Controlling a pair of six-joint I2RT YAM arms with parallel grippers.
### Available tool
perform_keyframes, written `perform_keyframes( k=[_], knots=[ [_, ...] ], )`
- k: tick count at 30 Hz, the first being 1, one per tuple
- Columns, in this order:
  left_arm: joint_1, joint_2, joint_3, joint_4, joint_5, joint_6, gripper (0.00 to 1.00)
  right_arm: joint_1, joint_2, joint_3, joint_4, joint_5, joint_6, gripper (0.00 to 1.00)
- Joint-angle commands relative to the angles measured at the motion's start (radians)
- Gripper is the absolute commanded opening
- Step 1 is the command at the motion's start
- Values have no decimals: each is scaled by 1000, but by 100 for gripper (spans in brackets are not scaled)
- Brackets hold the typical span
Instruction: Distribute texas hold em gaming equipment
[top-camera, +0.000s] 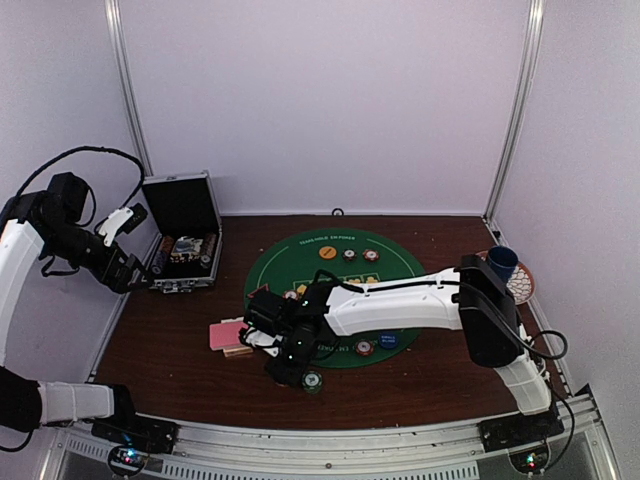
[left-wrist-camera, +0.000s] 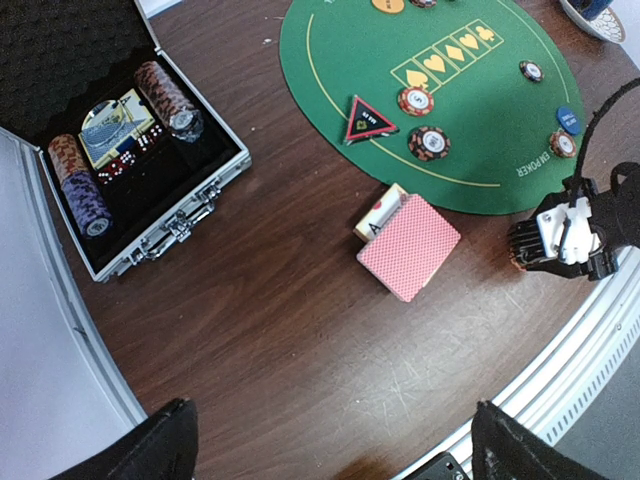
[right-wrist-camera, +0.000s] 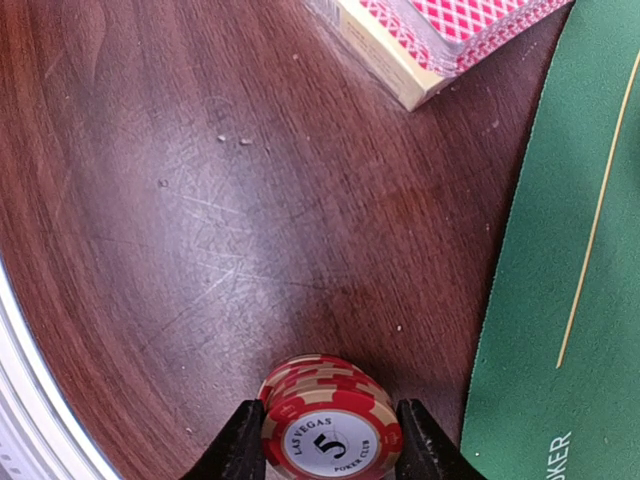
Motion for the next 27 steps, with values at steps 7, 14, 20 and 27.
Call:
perform_keyframes(
  k=[7, 14, 20, 27],
  knots=[
    [6, 1, 30, -9, 4, 14, 98, 9, -65, 37, -18, 31, -4, 23],
    [6, 4, 36, -14, 7, 14, 97, 8, -97, 47, -33, 35, -3, 20],
    [6, 3, 32, -13, 4, 14, 98, 9, -108, 33, -34, 33, 0, 17],
    [6, 3, 30, -14, 6, 14, 98, 8, -95, 14, -25, 12, 6, 16]
  ],
)
